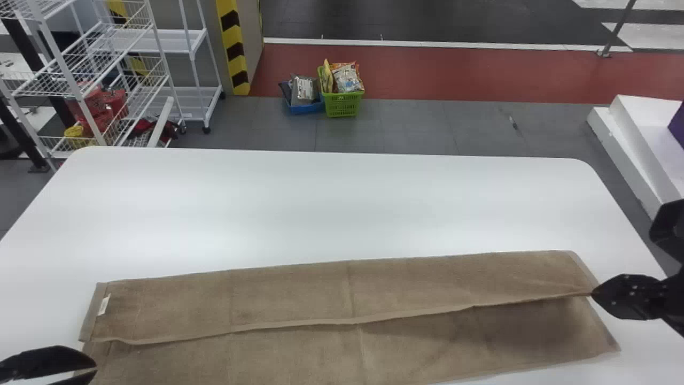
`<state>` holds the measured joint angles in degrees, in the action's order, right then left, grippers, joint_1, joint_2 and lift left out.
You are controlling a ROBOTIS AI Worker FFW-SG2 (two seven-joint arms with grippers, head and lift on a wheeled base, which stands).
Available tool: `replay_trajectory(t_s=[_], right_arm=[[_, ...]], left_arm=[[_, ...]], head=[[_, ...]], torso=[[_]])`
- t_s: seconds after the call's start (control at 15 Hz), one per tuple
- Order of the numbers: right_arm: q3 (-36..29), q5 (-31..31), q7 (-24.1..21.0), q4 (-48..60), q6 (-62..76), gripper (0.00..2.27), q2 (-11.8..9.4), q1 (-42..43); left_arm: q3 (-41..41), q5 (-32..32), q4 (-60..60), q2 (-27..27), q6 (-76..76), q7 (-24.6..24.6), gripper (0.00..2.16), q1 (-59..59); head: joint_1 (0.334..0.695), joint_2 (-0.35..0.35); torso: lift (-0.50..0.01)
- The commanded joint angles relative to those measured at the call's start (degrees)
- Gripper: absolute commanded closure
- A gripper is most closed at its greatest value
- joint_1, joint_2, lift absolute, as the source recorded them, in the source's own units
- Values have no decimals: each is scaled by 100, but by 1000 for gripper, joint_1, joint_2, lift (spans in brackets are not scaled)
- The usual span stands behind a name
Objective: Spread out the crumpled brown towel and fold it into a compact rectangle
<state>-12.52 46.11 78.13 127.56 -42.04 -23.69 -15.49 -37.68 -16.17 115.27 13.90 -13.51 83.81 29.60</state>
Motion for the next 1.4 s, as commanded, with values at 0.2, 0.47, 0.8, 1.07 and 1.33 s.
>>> replay_trajectory(t_s=[0.2,0.47,0.8,1.07,1.33], right_arm=[[-58,118,19,-30,218,1217,-66,-226],[153,610,19,-302,341,1214,-48,-191],[250,1085,19,-451,464,1193,31,-156],[250,1067,19,-399,130,218,181,-200],[-647,-23,19,-197,-503,73,295,38]], left_arm=[[-12,35,39,-28,-77,126,971,64],[-12,193,39,-72,-42,-252,826,55],[-29,333,48,-98,-24,-296,620,2],[-21,412,48,-107,-24,-392,620,-7],[-38,650,39,-142,-24,-586,522,-24]], head=[[695,-31],[695,-46],[695,-64],[695,-71],[695,-84]], torso=[[-127],[-127],[-127],[-127],[-127]])
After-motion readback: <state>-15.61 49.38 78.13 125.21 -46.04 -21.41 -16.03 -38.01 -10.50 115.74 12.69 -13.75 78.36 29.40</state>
